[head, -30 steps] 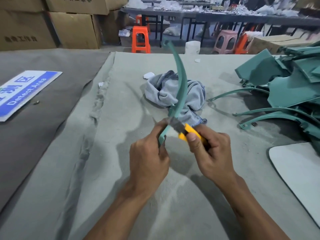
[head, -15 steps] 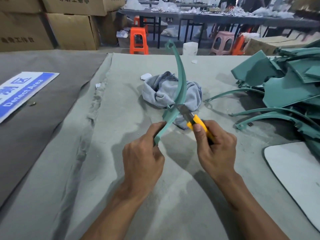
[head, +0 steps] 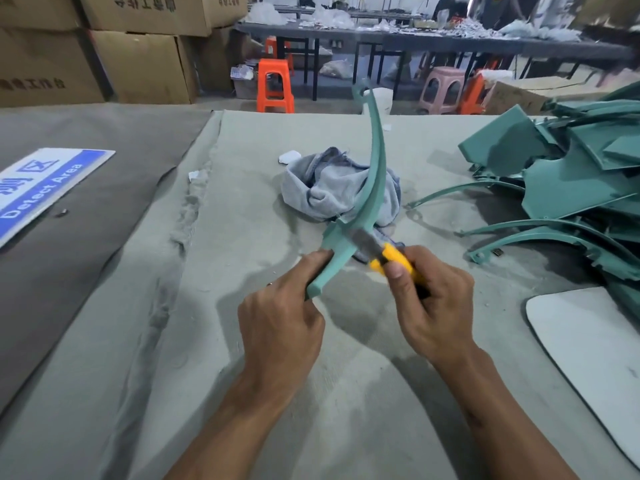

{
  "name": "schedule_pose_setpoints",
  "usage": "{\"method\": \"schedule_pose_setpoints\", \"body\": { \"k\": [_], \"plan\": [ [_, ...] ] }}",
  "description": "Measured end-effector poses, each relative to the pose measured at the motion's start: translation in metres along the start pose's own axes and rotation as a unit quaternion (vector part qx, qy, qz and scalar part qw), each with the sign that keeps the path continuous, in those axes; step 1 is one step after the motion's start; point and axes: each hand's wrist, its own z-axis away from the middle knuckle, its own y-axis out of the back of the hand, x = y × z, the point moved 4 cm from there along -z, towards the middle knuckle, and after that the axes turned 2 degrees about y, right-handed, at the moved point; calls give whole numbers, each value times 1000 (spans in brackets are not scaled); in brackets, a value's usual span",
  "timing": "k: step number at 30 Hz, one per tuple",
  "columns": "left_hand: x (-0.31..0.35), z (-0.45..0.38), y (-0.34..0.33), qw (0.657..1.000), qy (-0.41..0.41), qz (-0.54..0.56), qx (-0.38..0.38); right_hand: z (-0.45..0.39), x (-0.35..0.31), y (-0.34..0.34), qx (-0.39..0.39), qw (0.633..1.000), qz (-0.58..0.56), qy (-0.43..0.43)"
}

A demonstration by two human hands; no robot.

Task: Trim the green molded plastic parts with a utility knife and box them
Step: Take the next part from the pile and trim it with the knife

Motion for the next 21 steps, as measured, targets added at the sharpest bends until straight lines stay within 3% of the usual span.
{"method": "schedule_pose_setpoints", "body": {
  "k": [3, 7, 10, 12, 15, 18, 21],
  "plan": [
    [1, 0, 2, 1000, -3, 10, 13, -1, -4, -3, -28, 999, -12, 32],
    [-2, -2, 2, 999, 19, 32, 18, -3, 18, 3, 56, 991, 54, -106],
    [-2, -1, 1, 1000, 9, 16, 24, -1, 29, 7, 79, 982, 34, -168],
    [-2, 1, 1, 999, -9, 22, 26, -1, 24, 3, 69, 976, -85, -190],
    [1, 2, -2, 995, -69, 69, -1, 1, 13, -12, 51, 897, -329, -292],
    [3, -1, -6, 992, -107, 70, -10, 5, 11, -21, 45, 856, -383, -343],
    [1, -3, -7, 996, -79, 47, 18, 6, 11, -23, 67, 838, -402, -364]
  ]
}}
